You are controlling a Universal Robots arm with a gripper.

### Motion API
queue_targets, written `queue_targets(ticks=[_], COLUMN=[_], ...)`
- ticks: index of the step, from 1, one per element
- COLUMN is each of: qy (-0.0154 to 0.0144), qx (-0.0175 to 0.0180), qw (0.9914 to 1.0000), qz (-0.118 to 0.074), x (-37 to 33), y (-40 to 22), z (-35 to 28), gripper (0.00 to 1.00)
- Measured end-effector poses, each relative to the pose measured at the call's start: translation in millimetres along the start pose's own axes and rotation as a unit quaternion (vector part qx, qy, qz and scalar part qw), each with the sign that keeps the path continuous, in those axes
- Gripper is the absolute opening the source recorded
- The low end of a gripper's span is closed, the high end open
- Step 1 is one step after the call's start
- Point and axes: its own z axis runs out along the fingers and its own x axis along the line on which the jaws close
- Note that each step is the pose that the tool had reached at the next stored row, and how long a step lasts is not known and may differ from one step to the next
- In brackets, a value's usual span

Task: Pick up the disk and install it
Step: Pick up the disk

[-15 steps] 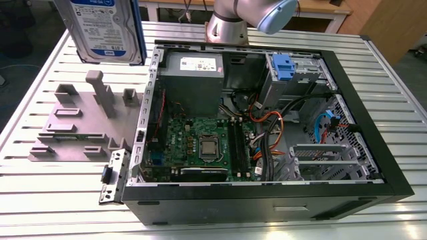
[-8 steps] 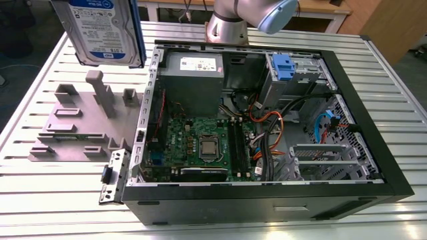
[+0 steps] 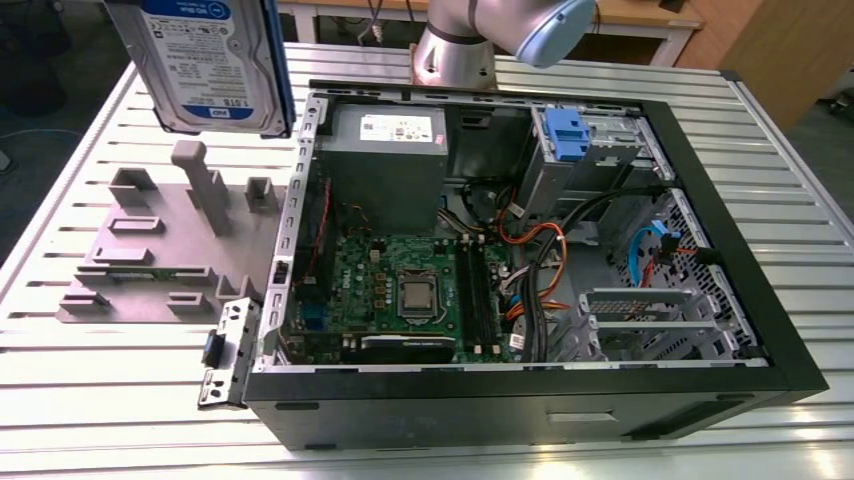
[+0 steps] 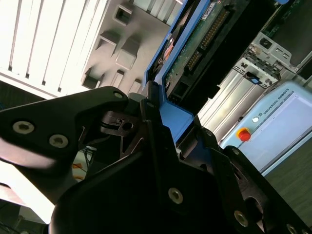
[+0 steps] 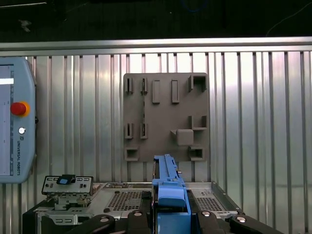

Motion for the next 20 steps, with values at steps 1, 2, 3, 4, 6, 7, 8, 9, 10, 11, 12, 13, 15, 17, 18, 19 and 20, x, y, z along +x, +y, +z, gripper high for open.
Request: queue_targets(ticks=[1,2,3,4,6,7,8,9,10,11,12,13,15,17,18,19,20], qy=[0.0000,0.0000,0.0000,0.0000,0.0000,0.0000,0.0000,0.0000,0.0000,0.0000,0.0000,0.0000,0.0000,0.0000,0.0000,0.0000,0.0000], qx=[0.0000,0.0000,0.0000,0.0000,0.0000,0.0000,0.0000,0.0000,0.0000,0.0000,0.0000,0.0000,0.0000,0.0000,0.0000,0.0000,0.0000], qw=[1.00000,1.00000,1.00000,1.00000,1.00000,1.00000,1.00000,1.00000,1.00000,1.00000,1.00000,1.00000,1.00000,1.00000,1.00000,1.00000,1.00000], qz=[0.000,0.000,0.000,0.000,0.000,0.000,0.000,0.000,0.000,0.000,0.000,0.000,0.000,0.000,0.000,0.000,0.000], x=[0.0,0.0,-0.1,-0.1,-0.2,-0.2,-0.2,-0.3,-0.3,-0.3,-0.4,-0.4,-0.5,-0.6,-0.6,-0.6,-0.7], y=[-1.1,-2.2,-3.4,-4.8,-7.4,-8.7,-9.9,-11.1,-12.3,-13.4,-14.6,-15.7,-18.0,-20.4,-21.6,-22.9,-24.3], z=[0.0,0.0,0.0,0.0,-0.1,-0.1,-0.1,-0.1,-0.1,-0.1,-0.1,-0.1,-0.1,-0.2,-0.1,-0.1,-0.2], gripper=[0.36,0.36,0.36,0.36,0.36,0.36,0.36,0.36,0.36,0.36,0.36,0.36,0.36,0.36,0.36,0.36,0.36])
